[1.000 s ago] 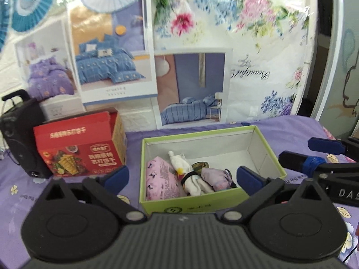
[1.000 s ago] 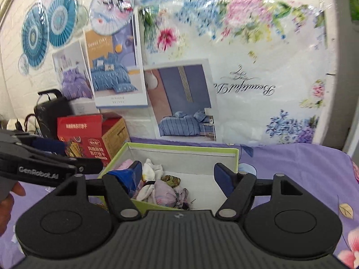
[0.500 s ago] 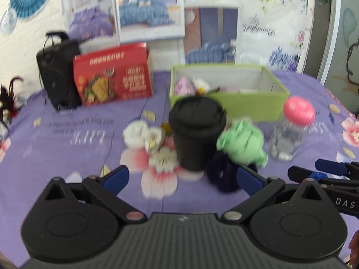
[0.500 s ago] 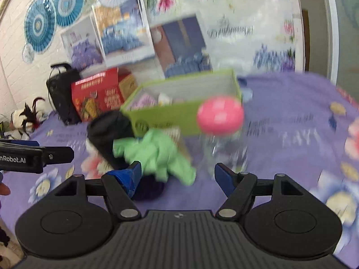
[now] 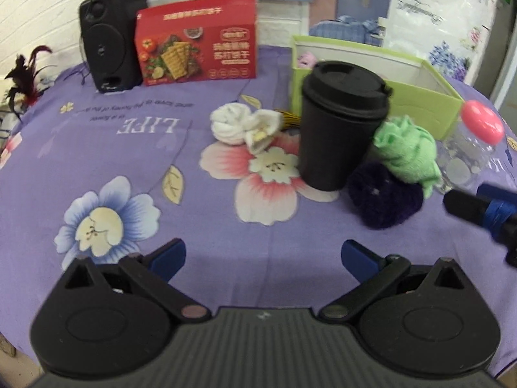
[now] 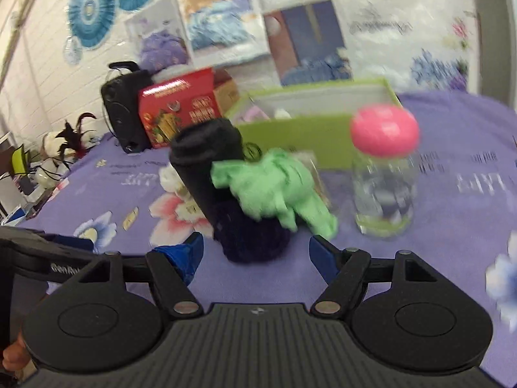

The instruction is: Organize soft objects

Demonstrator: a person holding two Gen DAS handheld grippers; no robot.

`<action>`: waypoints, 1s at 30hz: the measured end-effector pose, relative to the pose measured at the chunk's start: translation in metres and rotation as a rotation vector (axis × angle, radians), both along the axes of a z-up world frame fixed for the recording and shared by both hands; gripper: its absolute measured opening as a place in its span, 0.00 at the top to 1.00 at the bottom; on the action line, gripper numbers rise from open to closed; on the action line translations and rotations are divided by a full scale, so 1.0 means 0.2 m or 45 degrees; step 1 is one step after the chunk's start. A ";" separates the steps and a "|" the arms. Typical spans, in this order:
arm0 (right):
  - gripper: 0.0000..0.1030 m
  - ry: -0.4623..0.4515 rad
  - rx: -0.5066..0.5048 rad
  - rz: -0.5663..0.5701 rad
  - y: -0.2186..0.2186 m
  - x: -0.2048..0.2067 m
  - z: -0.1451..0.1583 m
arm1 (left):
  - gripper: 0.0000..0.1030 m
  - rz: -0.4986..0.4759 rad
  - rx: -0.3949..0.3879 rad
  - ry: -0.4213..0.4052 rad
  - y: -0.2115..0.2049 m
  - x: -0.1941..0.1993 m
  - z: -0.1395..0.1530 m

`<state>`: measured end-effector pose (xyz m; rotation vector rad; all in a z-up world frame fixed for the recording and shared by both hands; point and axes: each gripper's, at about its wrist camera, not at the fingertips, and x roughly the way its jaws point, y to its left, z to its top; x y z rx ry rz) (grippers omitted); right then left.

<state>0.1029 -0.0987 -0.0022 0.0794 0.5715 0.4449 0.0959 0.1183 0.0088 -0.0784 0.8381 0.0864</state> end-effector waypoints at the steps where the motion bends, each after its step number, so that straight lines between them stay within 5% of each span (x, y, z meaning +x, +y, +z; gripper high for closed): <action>1: 0.43 -0.040 -0.018 0.041 0.03 0.02 0.03 | 0.01 0.023 0.004 -0.003 0.03 0.00 0.01; 12: 0.43 -0.057 -0.288 0.420 0.20 0.40 0.10 | 0.01 0.179 0.032 0.059 0.22 0.11 0.01; 20: 0.43 -0.022 -0.318 0.620 0.28 0.56 0.05 | 0.01 0.208 0.062 0.094 0.17 0.20 0.01; 26: 0.41 0.065 -0.358 0.509 0.14 0.43 -0.06 | 0.01 0.171 0.050 0.064 0.10 0.21 0.05; 30: 0.40 0.198 -0.231 0.353 -0.14 0.22 -0.10 | 0.01 0.111 0.032 0.054 0.03 0.21 0.06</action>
